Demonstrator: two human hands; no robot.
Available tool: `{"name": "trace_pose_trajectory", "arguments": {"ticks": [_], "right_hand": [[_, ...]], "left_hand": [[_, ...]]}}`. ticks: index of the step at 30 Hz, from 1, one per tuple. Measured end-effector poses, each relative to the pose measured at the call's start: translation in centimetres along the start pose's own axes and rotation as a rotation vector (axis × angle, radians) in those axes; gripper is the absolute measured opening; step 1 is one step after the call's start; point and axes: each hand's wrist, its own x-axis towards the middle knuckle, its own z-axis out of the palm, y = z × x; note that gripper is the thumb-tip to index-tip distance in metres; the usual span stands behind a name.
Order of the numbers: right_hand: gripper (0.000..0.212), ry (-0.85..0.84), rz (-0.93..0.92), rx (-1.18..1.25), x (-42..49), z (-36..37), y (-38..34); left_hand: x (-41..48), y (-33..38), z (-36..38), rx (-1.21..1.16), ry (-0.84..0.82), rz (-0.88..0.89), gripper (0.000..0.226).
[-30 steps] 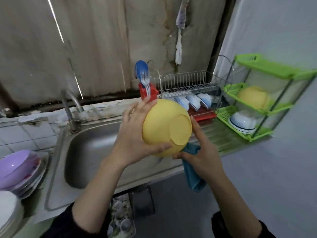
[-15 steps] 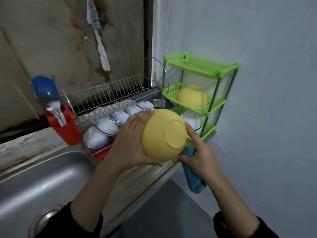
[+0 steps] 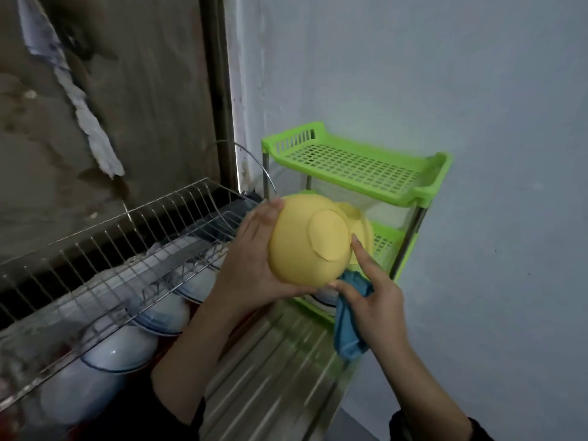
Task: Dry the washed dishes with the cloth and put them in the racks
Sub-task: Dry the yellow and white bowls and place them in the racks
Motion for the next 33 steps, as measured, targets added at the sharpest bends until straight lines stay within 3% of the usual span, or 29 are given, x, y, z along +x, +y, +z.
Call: {"name": "trace_pose_trajectory", "arguments": {"ticks": [5, 11, 16, 20, 25, 29, 33], "right_hand": [[0.07, 0.188, 0.018, 0.014, 1.1, 1.1, 0.8], [0.062, 0.209, 0.178, 0.027, 1.7, 1.6, 1.0], [0.078, 0.039, 0.253, -0.044, 3.0, 0.7, 0.6], [0.087, -0.194, 0.301, -0.178, 4.1, -0.7, 0.3], [0.085, -0.365, 0.334, -0.23, 4.3, -1.3, 0.5], [0.081, -0.418, 0.306, -0.261, 4.0, -1.5, 0.4], [0.072, -0.365, 0.252, -0.224, 3.5, -1.3, 0.5]], "left_hand": [[3.9, -1.0, 2.3, -0.023, -0.075, 0.013, 0.129], [6.7, -1.7, 4.0, -0.131, -0.231, -0.053, 0.129], [8.4, -2.4, 5.8, -0.104, -0.374, -0.182, 0.133], [9.0, -3.1, 6.9, -0.249, -0.486, -0.357, 0.13], [9.0, -2.7, 7.8, -0.295, -0.51, -0.428, 0.116], [8.3, -2.4, 7.8, -0.279, -0.5, -0.484, 0.114], [7.1, -1.1, 7.5, -0.166, -0.428, -0.478, 0.103]]}}
